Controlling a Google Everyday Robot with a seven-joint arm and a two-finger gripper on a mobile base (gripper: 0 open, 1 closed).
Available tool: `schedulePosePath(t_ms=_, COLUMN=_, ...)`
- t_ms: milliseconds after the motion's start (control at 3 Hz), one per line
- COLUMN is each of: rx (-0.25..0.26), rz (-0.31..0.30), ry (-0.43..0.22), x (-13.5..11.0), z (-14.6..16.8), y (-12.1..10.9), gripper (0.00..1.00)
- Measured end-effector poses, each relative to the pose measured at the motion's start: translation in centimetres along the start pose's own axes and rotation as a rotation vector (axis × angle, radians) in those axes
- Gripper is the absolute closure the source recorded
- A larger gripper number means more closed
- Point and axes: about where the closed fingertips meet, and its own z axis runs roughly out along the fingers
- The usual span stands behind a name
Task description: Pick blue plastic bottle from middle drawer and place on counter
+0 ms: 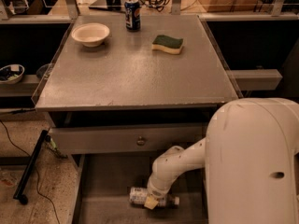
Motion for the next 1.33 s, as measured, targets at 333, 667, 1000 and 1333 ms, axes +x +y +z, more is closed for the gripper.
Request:
schedulePosePath(t_ms=333, rx=0.000, rz=0.000, ry=0.000, x=0.0, z=0.0, y=0.0, gripper=0.86)
schedulePosePath(t_ms=667, rx=0.000, rz=0.000, ry=0.000, x=0.0, z=0.0, y=0.0, gripper=1.00)
schedulePosePath(t_ms=1000, rx=0.009, rz=0.002, ry=-0.009, x=-0.1, z=-0.8, y=0.0, gripper=1.00)
schedulePosePath(t_ms=1333, rx=0.032, rz=-0.005, ry=-0.021, x=-0.3, z=-3.0, y=0.1, gripper=1.00)
